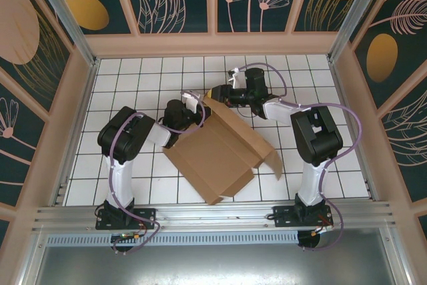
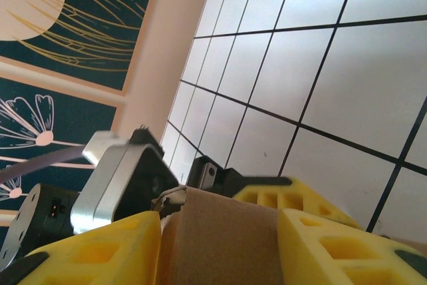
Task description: Fold the paper box
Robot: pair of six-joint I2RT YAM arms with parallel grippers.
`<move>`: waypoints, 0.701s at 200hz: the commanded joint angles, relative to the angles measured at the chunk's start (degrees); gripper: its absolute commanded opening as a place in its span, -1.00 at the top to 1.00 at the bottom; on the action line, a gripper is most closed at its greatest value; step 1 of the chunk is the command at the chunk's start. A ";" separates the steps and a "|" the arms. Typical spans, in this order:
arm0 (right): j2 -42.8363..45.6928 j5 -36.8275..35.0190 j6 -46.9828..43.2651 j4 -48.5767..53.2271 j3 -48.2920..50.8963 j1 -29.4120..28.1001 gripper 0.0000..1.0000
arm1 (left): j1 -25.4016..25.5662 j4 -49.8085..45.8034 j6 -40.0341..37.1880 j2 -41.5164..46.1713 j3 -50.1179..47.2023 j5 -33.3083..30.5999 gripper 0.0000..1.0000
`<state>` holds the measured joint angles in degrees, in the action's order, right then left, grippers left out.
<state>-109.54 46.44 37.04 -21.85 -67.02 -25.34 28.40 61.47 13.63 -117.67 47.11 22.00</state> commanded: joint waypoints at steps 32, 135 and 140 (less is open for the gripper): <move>1.97 -0.15 -2.02 6.45 0.97 -0.44 -0.06 | 0.51 -3.62 -0.36 1.92 -2.51 -3.57 1.00; 25.96 -12.25 -4.08 8.35 10.02 15.94 -0.49 | -0.71 -1.27 14.59 6.67 -0.98 -17.19 1.00; 27.40 -12.61 -3.99 8.45 10.37 17.27 -0.49 | -0.97 -0.83 15.46 6.65 -0.84 -16.88 1.00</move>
<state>-88.66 37.67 33.36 -13.93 -59.13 -13.17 28.53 58.48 22.20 -112.75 44.53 7.84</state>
